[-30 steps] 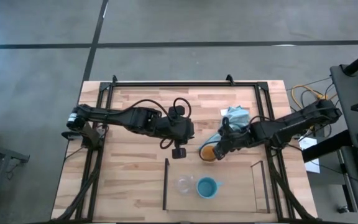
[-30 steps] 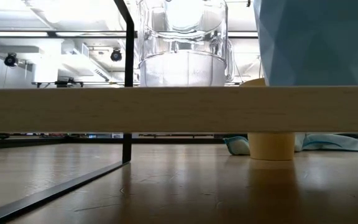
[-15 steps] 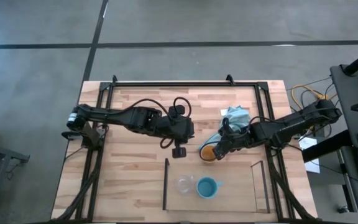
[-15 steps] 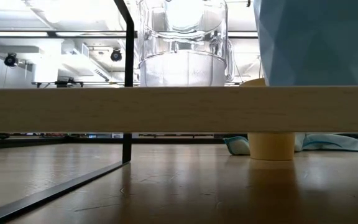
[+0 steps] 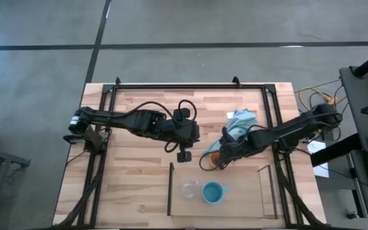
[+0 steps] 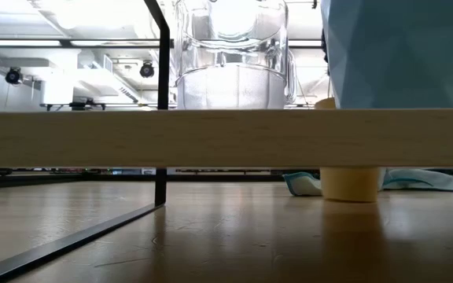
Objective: Stack small to large cups/mugs on shelf
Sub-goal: Put the yellow cup on the shelf
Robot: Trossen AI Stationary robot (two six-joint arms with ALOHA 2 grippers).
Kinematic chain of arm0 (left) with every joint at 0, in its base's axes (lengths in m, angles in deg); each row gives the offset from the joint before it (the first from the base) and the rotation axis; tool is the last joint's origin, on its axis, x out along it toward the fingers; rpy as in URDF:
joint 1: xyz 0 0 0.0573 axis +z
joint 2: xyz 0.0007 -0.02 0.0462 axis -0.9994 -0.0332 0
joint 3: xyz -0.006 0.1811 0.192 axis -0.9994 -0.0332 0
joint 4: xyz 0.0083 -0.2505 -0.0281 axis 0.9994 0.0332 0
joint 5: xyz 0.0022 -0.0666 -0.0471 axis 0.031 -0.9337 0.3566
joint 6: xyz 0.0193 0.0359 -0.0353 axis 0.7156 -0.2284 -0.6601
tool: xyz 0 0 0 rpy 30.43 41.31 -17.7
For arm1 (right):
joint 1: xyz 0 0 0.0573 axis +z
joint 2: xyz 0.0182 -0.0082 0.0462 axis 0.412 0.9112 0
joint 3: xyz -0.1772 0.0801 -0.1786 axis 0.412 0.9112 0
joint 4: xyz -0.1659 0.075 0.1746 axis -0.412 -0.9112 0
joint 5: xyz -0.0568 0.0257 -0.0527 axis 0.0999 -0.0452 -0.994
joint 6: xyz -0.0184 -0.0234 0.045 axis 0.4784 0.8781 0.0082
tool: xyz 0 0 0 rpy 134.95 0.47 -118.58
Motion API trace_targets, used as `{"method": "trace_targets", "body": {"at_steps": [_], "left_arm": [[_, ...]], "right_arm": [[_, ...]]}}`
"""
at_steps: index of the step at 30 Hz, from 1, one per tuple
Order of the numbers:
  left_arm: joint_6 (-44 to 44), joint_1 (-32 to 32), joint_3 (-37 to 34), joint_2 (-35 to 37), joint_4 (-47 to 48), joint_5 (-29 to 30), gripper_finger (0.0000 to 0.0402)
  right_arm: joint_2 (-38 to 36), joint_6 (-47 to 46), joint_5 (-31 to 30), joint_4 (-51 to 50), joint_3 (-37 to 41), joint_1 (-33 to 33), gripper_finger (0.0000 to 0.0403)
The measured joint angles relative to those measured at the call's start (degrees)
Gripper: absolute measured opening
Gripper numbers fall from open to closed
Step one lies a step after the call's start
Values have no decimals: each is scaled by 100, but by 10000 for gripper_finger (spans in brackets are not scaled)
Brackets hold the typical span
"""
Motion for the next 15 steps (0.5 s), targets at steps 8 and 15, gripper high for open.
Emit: {"method": "trace_targets", "body": {"at_steps": [8, 15], "left_arm": [[-2, 0, 0, 0, 5, 0, 54], [-2, 0, 0, 0, 4, -2, 54]], "right_arm": [[198, 185, 8, 39, -352, 0, 96], [170, 386, 8, 44, -535, 0, 89]]}}
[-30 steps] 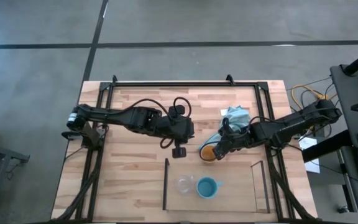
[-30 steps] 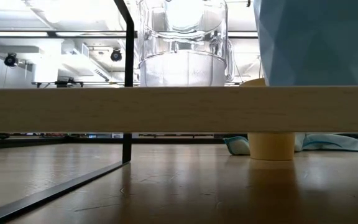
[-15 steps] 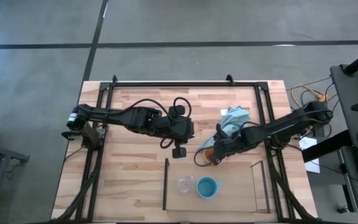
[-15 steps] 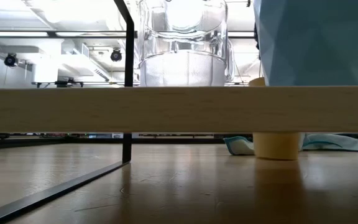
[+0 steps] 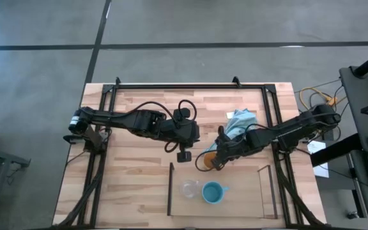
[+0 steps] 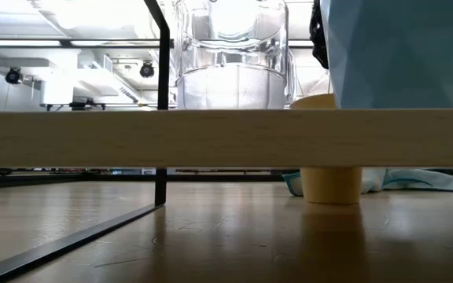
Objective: Stack small to large cups/mugs on shelf
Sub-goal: Put the yellow cup on the shelf
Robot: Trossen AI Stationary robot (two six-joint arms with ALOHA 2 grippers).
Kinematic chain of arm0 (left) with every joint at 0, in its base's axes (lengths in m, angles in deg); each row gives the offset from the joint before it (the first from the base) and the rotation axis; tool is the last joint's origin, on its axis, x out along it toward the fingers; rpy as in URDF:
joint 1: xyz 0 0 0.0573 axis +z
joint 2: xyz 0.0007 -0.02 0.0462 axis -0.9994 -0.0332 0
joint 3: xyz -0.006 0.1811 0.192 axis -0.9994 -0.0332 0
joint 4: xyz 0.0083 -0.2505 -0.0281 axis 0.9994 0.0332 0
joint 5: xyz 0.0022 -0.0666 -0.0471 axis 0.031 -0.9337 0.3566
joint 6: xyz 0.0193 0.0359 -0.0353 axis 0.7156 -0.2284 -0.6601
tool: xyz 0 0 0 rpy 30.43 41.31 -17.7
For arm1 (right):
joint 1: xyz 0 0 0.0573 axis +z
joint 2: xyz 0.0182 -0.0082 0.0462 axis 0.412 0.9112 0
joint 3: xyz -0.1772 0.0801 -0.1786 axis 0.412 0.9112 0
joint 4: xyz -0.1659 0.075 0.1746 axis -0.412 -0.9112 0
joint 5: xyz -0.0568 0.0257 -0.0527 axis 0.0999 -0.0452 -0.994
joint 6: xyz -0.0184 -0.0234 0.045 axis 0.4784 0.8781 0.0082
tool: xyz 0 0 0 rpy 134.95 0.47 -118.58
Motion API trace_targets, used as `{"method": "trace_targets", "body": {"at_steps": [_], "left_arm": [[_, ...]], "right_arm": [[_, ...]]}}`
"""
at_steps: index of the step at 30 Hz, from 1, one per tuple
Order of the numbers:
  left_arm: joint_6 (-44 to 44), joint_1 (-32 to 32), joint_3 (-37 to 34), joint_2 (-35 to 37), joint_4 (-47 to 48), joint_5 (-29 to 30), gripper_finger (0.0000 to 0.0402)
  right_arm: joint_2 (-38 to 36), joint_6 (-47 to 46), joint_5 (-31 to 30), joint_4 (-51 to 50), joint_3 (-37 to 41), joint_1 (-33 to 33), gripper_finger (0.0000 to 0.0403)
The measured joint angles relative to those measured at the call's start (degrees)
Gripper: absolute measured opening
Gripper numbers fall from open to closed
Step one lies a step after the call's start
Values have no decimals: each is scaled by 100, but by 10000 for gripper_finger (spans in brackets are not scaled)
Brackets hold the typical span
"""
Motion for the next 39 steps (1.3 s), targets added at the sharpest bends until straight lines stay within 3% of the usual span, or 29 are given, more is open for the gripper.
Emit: {"method": "trace_targets", "body": {"at_steps": [12, 19, 26, 39], "left_arm": [[-2, 2, 0, 0, -4, -2, 54], [-4, 0, 0, 0, -6, -2, 54], [-4, 0, 0, 0, -6, -4, 54], [-20, -1, 0, 0, -4, -4, 54]], "right_arm": [[2, 12, 0, -56, 7, 0, 87], [2, 37, -4, -252, 9, -2, 19], [-47, 58, 78, -435, -20, 55, 10], [-81, 139, 105, -3889, -2308, 532, 9]]}}
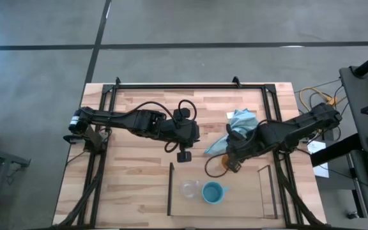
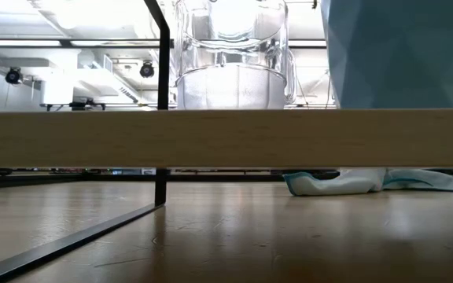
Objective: Stack small to large cups/mugs on shelf
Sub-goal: Put the yellow cup on the shelf
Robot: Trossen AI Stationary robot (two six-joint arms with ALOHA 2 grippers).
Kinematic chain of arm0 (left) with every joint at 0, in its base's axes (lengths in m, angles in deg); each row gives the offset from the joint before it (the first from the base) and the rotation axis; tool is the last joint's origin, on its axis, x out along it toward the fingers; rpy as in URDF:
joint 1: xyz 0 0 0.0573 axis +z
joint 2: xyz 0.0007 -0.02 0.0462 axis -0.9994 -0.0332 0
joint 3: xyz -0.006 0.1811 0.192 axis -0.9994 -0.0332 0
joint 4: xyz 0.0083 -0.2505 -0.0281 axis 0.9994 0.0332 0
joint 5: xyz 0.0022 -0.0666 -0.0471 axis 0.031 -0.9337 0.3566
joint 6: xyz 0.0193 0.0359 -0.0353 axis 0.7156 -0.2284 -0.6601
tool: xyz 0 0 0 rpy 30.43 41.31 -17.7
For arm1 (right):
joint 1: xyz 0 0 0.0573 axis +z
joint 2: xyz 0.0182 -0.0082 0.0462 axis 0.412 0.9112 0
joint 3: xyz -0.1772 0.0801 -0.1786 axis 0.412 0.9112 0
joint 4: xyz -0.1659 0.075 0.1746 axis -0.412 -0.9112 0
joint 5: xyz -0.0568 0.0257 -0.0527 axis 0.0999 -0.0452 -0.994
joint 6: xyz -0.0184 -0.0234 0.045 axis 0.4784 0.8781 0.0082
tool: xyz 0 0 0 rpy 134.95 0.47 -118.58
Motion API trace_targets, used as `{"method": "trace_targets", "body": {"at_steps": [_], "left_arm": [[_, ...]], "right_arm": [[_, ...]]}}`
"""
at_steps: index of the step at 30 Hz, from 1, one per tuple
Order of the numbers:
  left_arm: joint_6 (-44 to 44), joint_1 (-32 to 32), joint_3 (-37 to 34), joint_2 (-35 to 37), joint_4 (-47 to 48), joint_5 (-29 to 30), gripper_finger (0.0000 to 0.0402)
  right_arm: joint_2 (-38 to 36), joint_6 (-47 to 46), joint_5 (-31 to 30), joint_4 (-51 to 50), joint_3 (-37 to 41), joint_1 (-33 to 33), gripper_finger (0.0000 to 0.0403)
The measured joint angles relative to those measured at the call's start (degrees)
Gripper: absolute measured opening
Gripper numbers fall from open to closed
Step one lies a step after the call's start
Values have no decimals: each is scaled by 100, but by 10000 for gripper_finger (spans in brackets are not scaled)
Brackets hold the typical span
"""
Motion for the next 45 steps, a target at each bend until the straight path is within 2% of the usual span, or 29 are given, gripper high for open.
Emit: {"method": "trace_targets", "body": {"at_steps": [4, 9, 13, 27, 45], "left_arm": [[-2, -1, 0, 0, 0, 0, 54], [-4, -1, 0, 0, -3, -1, 54], [-4, -1, 0, 0, -2, -2, 54], [-33, -8, 6, 0, -33, 0, 54], [-31, -12, 7, 0, -57, -11, 54]], "right_arm": [[-4, -110, 23, -694, -523, 255, 9], [-13, -703, 102, -1192, -798, 592, 9], [1, -1143, 455, -1215, -714, 930, 9], [248, -3160, 468, -832, -584, 2222, 9], [1133, -3731, 562, -212, -582, 2394, 9]]}}
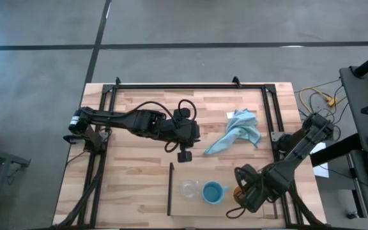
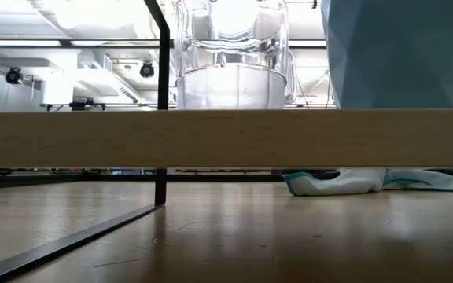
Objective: Stack small to large cups/mugs on shelf
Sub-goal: Put the yellow cup on the shelf
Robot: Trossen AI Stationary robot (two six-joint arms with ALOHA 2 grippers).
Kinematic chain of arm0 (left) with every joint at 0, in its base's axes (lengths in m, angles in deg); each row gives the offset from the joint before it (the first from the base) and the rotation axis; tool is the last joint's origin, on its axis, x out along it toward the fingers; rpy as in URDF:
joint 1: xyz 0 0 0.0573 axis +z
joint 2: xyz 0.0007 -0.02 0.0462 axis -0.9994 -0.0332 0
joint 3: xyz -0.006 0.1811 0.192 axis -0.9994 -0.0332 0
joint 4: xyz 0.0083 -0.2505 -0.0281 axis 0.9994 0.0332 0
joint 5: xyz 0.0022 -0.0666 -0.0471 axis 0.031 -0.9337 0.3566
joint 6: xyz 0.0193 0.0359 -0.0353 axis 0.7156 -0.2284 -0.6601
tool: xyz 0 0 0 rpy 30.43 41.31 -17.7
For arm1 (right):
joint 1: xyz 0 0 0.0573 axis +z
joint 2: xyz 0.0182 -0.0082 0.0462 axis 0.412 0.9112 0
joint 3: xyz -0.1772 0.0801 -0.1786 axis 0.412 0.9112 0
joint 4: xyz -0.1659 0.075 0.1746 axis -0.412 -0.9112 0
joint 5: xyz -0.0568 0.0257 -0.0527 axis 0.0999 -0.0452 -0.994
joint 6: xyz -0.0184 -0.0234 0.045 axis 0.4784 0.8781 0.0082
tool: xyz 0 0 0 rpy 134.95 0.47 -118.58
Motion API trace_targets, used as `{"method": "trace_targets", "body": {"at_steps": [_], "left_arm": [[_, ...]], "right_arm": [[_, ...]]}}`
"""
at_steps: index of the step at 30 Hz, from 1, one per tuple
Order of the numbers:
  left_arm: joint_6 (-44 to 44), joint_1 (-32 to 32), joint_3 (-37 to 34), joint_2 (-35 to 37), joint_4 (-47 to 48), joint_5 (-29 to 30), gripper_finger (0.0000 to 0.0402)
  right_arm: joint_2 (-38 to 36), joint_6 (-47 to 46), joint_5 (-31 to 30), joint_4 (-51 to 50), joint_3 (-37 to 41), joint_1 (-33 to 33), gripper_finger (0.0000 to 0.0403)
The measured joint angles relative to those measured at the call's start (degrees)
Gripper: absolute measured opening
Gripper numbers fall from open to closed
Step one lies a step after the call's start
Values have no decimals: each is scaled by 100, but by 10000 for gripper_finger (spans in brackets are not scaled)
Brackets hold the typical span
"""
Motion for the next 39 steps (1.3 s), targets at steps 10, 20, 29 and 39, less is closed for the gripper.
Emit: {"method": "trace_targets", "body": {"at_steps": [10, 20, 29, 39], "left_arm": [[4, 0, 0, 0, 5, -7, 54], [50, 0, -2, 0, 9, -7, 54], [52, 0, -2, 0, 18, -8, 54], [319, 0, 23, 23, 20, -7, 54]], "right_arm": [[80, -2, 42, 98, 0, 0, 16], [311, -100, 56, 103, 0, 9, 24], [260, -153, 55, 110, 0, 11, 24], [170, -105, 293, 172, -331, 11, 24]]}}
